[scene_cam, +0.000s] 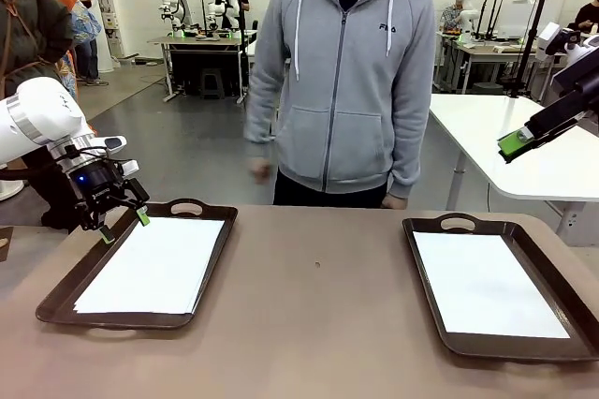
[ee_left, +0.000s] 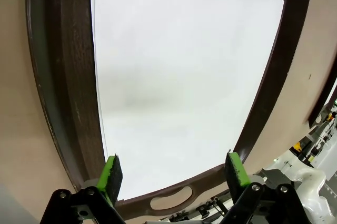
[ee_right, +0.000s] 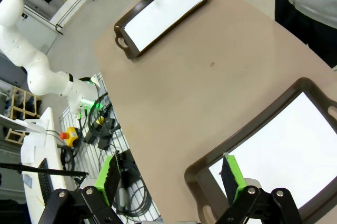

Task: Sort the A4 documents.
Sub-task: Place the A4 Paper in the designated Handle tray.

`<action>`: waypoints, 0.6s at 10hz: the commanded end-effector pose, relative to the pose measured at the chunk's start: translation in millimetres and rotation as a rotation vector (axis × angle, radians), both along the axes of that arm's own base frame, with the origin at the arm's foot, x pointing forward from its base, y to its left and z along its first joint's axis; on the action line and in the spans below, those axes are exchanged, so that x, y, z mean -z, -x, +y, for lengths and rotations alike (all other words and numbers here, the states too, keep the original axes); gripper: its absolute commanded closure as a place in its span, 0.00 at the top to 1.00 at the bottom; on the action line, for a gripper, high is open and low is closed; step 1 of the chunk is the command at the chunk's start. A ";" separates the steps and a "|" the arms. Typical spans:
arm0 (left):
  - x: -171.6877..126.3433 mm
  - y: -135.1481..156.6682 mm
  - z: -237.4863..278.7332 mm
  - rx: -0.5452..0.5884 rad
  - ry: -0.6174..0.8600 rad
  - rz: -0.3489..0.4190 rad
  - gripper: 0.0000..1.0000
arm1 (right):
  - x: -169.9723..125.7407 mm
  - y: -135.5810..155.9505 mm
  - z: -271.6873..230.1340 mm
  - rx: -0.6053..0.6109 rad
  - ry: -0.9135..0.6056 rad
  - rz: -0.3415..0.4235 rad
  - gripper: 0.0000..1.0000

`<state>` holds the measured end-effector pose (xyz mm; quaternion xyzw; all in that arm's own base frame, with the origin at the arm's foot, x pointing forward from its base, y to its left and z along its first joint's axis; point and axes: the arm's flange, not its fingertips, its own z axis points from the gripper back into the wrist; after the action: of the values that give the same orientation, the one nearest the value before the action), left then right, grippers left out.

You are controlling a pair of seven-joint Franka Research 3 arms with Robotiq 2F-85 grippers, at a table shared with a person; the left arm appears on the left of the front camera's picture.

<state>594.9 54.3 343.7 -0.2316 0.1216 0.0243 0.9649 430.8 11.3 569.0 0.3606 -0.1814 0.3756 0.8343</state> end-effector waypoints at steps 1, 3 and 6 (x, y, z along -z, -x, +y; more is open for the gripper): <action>0.5 -0.7 0.5 -0.001 -0.013 -0.007 1.00 | 1.8 0.3 0.9 -0.001 -0.015 -0.004 1.00; 0.5 -0.7 0.5 -0.001 -0.013 -0.007 1.00 | 1.8 0.3 0.9 -0.001 -0.015 -0.004 1.00; 0.5 -0.7 0.5 -0.001 -0.013 -0.007 1.00 | 1.8 0.3 0.9 -0.001 -0.015 -0.004 1.00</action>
<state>595.0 54.4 343.7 -0.2315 0.1213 0.0243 0.9649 430.8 11.3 569.0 0.3606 -0.1814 0.3756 0.8343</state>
